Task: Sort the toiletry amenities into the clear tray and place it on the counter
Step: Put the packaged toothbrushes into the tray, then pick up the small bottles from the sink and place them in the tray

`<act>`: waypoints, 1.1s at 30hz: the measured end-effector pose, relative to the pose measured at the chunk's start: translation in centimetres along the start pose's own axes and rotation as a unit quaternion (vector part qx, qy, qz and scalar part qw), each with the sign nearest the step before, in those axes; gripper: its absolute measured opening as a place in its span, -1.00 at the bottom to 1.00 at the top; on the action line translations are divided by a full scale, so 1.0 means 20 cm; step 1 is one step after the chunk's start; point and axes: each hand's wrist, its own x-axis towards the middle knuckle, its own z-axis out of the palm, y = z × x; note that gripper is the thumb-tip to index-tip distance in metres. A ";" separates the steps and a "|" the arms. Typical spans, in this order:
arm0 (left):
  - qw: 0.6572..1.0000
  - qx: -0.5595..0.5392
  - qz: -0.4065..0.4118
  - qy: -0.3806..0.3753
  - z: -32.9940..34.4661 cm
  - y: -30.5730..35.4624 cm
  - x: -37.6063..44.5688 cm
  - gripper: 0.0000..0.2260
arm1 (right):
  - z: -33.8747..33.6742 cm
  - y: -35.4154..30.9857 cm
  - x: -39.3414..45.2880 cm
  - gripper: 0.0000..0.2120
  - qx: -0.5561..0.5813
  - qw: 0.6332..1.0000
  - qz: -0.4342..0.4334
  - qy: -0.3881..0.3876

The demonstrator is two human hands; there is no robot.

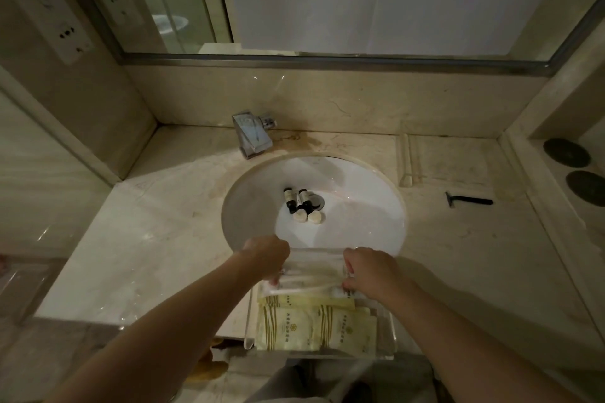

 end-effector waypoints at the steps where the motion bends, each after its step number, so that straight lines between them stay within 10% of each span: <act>1: 1.000 0.000 -0.002 0.000 0.00 0.00 0.00 -0.60 | -0.01 0.00 0.00 -0.73 -0.008 1.000 0.008 -0.003; 16: 0.944 -0.298 -0.093 0.106 -0.27 -0.22 0.19 -0.76 | -0.15 -0.04 0.28 -0.89 0.202 0.975 0.085 0.045; 33: 0.822 -0.538 -0.180 0.055 -0.10 -0.34 0.83 -0.63 | 0.10 0.05 0.95 -0.60 0.266 0.956 0.117 -0.035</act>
